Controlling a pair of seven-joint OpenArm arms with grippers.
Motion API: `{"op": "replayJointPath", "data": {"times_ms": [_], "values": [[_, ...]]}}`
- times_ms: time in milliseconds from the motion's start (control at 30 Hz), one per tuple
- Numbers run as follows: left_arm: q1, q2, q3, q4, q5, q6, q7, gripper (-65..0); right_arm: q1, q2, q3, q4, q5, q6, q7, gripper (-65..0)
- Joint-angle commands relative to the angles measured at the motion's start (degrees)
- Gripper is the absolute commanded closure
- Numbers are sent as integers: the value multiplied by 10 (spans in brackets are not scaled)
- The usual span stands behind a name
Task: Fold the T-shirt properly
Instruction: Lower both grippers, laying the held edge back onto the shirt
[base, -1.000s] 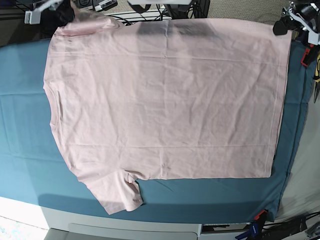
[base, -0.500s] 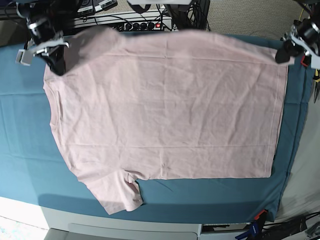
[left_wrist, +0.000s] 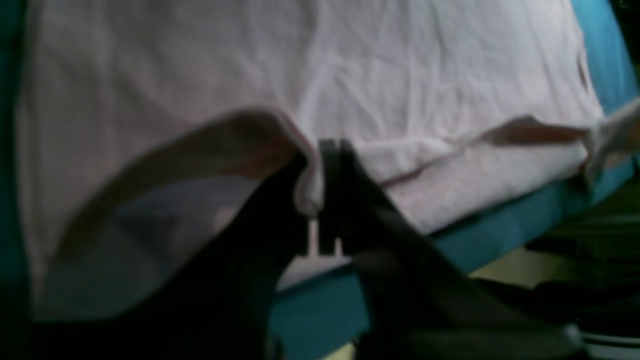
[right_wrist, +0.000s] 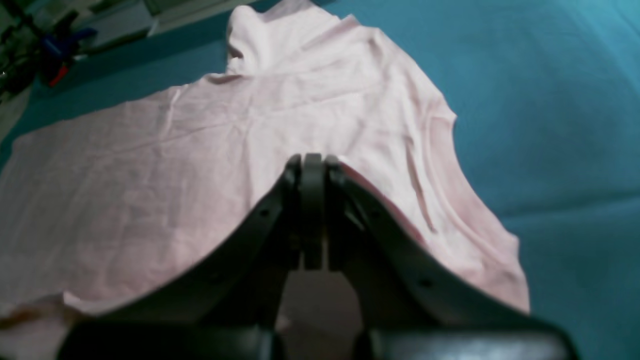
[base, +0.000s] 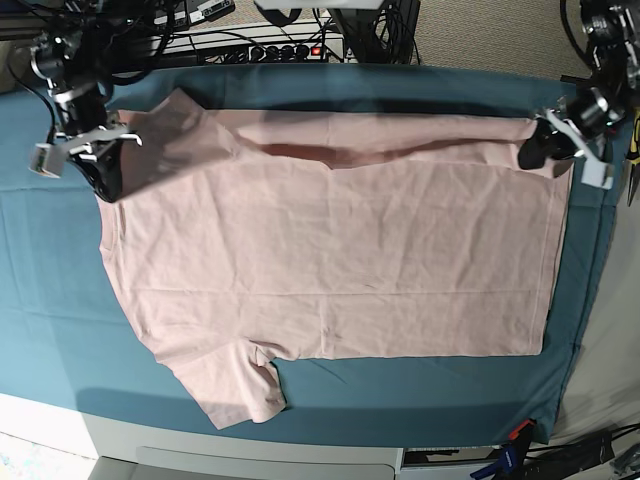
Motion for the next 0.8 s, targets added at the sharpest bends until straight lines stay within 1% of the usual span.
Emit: {"op": "replayJointPath", "data": {"times_ms": [0, 67, 167, 267, 333, 433, 500, 633, 700, 767], "values": [[-8, -11, 2, 7, -4, -3, -13, 0, 2, 8, -10, 9, -1, 2, 28, 0], [-14, -11, 6, 7, 0, 4, -13, 0, 2, 7, -34, 9, -30, 2, 36, 0], [-17, -14, 5, 7, 19, 30, -28, 0, 2, 7, -63, 9, -66, 2, 42, 0], [-17, -21, 5, 7, 54, 48, -59, 0, 2, 7, -79, 8, -107, -29, 60, 0], [-21, -23, 5, 7, 64, 60, -67, 0, 4, 7, -79, 5, -128, -52, 69, 0], [-30, -22, 6, 7, 71, 61, -68, 0, 7, 7, -78, -5, -153, -92, 80, 0], [-38, -22, 6, 7, 71, 61, -68, 0, 12, 7, -78, -14, -162, -111, 80, 0], [-50, -22, 6, 7, 85, 65, -69, 0, 26, 7, -78, -40, -181, -129, 91, 0], [-54, -22, 6, 7, 92, 90, -69, 0, 33, 7, -78, -57, -181, -133, 92, 0], [-55, -22, 6, 7, 101, 101, -73, 0, 41, 7, -78, -76, -181, -133, 92, 0]]}}
